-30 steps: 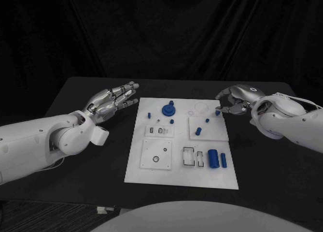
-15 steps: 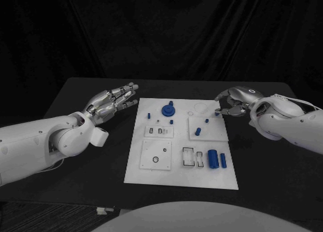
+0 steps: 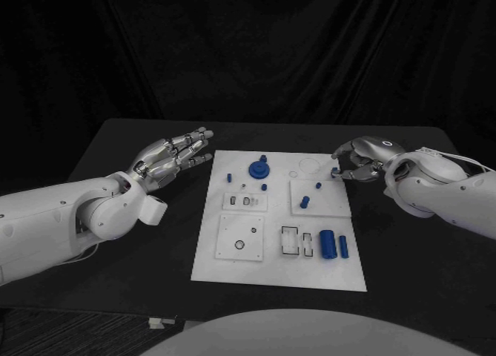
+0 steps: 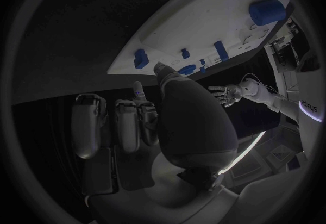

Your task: Assemble the parts on the task board

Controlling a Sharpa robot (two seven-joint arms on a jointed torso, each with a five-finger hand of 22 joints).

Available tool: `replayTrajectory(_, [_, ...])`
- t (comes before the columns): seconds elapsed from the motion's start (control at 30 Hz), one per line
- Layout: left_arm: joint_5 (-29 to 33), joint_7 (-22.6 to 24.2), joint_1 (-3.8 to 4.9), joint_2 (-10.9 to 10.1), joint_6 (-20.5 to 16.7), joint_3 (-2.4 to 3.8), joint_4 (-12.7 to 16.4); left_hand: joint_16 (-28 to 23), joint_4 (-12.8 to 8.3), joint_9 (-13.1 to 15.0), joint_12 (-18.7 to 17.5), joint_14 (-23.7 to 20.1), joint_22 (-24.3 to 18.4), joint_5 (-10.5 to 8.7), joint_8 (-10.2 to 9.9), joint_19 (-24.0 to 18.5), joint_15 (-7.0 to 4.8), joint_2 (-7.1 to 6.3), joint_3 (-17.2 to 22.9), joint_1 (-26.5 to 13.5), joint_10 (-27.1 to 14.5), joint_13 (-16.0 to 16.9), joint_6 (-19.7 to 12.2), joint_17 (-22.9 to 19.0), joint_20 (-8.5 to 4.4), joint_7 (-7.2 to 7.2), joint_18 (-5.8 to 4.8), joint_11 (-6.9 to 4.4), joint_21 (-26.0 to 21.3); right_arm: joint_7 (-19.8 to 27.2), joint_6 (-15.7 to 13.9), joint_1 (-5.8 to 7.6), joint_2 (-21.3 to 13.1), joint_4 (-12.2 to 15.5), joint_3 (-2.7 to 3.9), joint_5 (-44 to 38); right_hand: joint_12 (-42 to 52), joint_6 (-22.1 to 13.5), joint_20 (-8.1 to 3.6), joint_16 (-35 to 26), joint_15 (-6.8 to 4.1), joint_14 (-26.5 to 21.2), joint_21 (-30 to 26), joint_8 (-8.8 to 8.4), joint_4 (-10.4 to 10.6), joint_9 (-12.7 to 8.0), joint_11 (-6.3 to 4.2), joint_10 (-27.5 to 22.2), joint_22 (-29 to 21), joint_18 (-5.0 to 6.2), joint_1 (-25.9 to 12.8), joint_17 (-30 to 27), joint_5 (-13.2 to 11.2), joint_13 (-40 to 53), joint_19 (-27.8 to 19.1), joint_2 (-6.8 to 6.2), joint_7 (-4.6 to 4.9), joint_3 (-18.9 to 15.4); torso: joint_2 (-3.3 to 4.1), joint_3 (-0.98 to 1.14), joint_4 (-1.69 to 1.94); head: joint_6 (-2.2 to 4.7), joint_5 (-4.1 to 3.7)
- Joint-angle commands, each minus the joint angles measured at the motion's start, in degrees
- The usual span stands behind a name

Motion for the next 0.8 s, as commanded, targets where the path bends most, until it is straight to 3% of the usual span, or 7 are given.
replayTrajectory(0.03, [0.0,0.9,-0.09,0.1,0.6,0.06,0.1,0.3,0.0,0.0,0.1,0.0,0.1,0.23,0.2,0.4,0.3,-0.05,0.2,0.7,0.0,0.1,0.0,0.1,-0.14,0.38,0.43,0.49,0.4,-0.4,0.9,-0.19,0.0,-0.2,0.02,-0.3,0.2,-0.5,-0.5,0.2,-0.5,6.0,-0.3,0.3,0.2,-0.1,-0.27,6.0,12.3,-0.74,0.7,15.1,0.3,15.1,2.0,0.04,0.09,0.1,0.02,0.0,-0.01,-0.02,0.03])
replayTrajectory(0.8, [0.0,0.8,-0.18,0.1,0.8,0.06,0.0,0.3,0.0,0.0,0.1,0.0,0.1,0.15,0.2,0.4,0.37,-0.05,0.3,0.6,0.0,0.1,0.0,0.1,-0.13,0.43,0.41,0.54,0.4,-0.5,2.7,-0.45,0.7,-1.3,0.02,-0.3,0.2,0.4,-0.51,0.2,-0.52,6.0,-0.4,1.75,-0.4,0.4,-0.28,6.0,12.4,-0.73,2.7,15.1,2.3,15.1,2.0,0.07,0.09,0.5,0.05,0.0,0.01,-0.08,-0.1])
